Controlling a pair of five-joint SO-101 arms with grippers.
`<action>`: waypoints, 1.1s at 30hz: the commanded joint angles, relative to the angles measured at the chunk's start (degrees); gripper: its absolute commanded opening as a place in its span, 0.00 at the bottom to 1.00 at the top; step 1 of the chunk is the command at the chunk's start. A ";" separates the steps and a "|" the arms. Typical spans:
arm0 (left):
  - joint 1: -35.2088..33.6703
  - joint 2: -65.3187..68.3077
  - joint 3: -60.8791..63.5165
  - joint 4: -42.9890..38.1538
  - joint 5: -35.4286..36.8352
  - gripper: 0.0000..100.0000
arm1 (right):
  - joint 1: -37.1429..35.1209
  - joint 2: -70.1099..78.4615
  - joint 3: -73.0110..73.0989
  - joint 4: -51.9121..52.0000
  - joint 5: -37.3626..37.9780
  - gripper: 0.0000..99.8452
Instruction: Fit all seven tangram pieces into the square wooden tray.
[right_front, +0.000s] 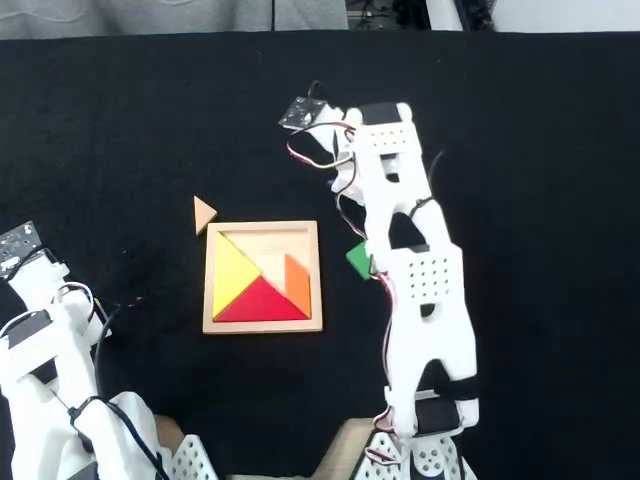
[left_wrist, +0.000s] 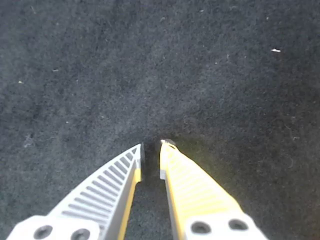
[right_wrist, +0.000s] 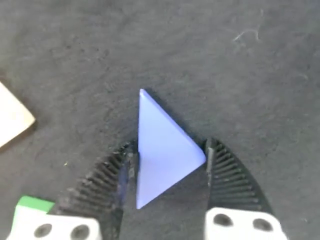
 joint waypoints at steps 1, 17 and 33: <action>0.04 -0.97 -1.10 -0.35 -0.26 0.08 | -2.29 0.31 -5.49 4.66 0.79 0.13; 0.04 -1.05 -1.10 -0.35 -0.26 0.08 | -5.10 -13.14 -11.12 16.09 -9.67 0.11; 0.04 -1.14 -1.10 -0.35 -0.26 0.08 | -19.52 -50.68 50.86 -5.89 -30.33 0.11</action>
